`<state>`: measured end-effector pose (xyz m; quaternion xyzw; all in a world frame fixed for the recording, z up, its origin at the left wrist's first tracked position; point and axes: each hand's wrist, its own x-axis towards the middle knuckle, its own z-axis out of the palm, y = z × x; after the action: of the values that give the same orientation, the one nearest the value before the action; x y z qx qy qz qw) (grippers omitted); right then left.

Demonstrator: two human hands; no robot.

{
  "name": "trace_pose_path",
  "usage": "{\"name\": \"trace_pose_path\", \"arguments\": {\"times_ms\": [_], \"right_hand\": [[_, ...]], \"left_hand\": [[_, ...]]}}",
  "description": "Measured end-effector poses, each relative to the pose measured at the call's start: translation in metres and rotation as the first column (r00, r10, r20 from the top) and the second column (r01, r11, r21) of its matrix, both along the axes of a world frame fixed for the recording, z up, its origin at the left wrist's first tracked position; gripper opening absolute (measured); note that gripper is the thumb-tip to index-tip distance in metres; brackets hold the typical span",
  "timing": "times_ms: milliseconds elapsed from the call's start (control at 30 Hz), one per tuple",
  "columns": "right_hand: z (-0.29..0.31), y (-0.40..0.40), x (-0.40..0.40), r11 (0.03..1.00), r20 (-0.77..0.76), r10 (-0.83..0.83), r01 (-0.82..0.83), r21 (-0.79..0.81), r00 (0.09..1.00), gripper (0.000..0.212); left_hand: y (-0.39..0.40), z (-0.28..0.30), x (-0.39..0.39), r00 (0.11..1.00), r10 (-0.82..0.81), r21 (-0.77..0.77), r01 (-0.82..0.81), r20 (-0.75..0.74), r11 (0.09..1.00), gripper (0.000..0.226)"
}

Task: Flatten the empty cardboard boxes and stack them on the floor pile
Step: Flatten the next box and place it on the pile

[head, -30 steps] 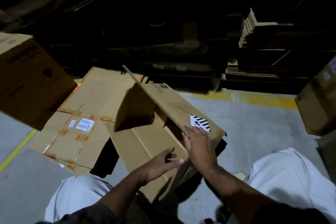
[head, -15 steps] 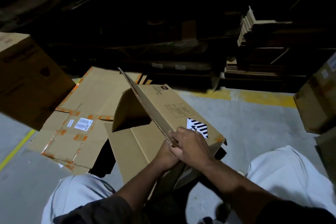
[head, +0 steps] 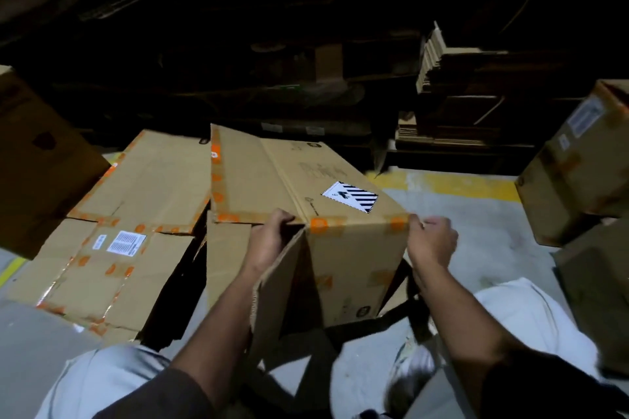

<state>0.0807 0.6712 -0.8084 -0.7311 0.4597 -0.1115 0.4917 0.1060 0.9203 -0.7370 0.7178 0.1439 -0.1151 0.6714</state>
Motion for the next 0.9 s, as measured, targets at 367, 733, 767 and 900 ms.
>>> {"name": "trace_pose_path", "arguments": {"times_ms": [367, 733, 767, 900], "right_hand": [[0.016, -0.003, -0.003, 0.391, 0.077, -0.415, 0.101, 0.915, 0.906, 0.039], [0.008, 0.041, 0.004, 0.921, 0.348, -0.004, -0.132, 0.365, 0.938, 0.032], [0.011, 0.043, 0.003, 0.934, 0.356, 0.053, -0.173, 0.313, 0.933, 0.031], [0.021, 0.060, -0.004, 0.928, 0.334, 0.308, -0.359, 0.101, 0.891, 0.029]], "left_hand": [[0.085, -0.018, 0.019, 0.970, -0.011, -0.252, -0.052, -0.241, 0.966, 0.038], [0.100, -0.089, 0.006, 0.840, 0.482, 0.755, -0.142, -0.250, 0.640, 0.105], [0.089, -0.084, 0.001, 0.840, 0.506, 0.780, -0.179, -0.196, 0.600, 0.107], [0.034, -0.075, -0.025, 0.990, 0.005, 0.778, -0.115, 0.142, 0.617, 0.101]]}}
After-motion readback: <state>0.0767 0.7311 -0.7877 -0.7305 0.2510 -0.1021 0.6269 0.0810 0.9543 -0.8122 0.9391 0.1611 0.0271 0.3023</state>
